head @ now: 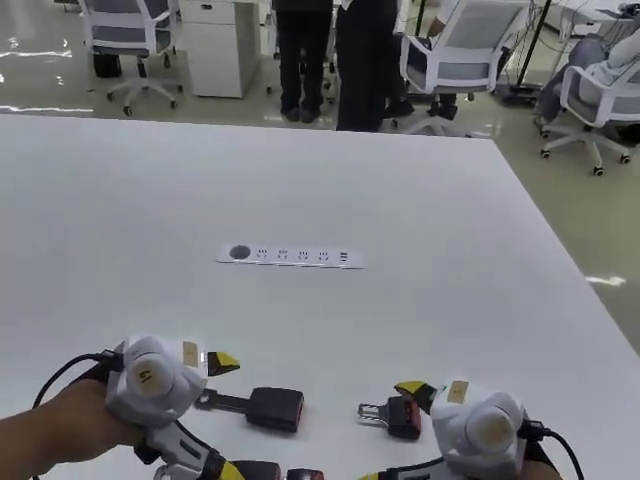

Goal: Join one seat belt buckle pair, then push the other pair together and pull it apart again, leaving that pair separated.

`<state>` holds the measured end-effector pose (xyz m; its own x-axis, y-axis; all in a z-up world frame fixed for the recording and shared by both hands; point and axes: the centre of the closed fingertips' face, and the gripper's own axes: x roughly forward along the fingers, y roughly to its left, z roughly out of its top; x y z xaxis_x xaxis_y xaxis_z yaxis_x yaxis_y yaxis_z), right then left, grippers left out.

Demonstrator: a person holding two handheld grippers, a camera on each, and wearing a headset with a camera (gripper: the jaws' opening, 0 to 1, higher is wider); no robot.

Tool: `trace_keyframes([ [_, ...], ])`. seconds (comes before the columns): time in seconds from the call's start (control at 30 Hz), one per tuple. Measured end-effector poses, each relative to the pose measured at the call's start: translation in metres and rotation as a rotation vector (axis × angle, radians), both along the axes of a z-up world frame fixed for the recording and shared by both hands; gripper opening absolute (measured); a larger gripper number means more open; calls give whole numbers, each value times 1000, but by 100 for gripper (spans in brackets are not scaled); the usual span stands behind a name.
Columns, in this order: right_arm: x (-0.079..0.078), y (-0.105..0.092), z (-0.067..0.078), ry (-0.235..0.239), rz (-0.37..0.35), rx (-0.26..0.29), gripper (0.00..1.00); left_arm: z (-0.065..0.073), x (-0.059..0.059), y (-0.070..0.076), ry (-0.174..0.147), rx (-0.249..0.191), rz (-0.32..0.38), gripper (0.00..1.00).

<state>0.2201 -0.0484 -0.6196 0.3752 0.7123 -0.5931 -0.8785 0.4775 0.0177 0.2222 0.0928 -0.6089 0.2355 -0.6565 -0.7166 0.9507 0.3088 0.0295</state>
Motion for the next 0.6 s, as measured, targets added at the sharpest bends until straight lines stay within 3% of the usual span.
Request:
trace_keyframes([
  [0.27, 18, -21, 0, 11, 1, -14, 86, 7, 14, -4, -8, 2, -13, 92],
  [0.37, 22, -25, -3, 15, 11, -21, 86, 4, 25, 3, -3, 9, -20, 91],
  [0.43, 24, -28, -5, 23, 14, -29, 86, 2, 23, -2, 2, 13, -28, 91],
  [0.6, 34, -39, -15, 42, 22, -43, 84, -9, 34, 4, 19, 27, -53, 91],
])
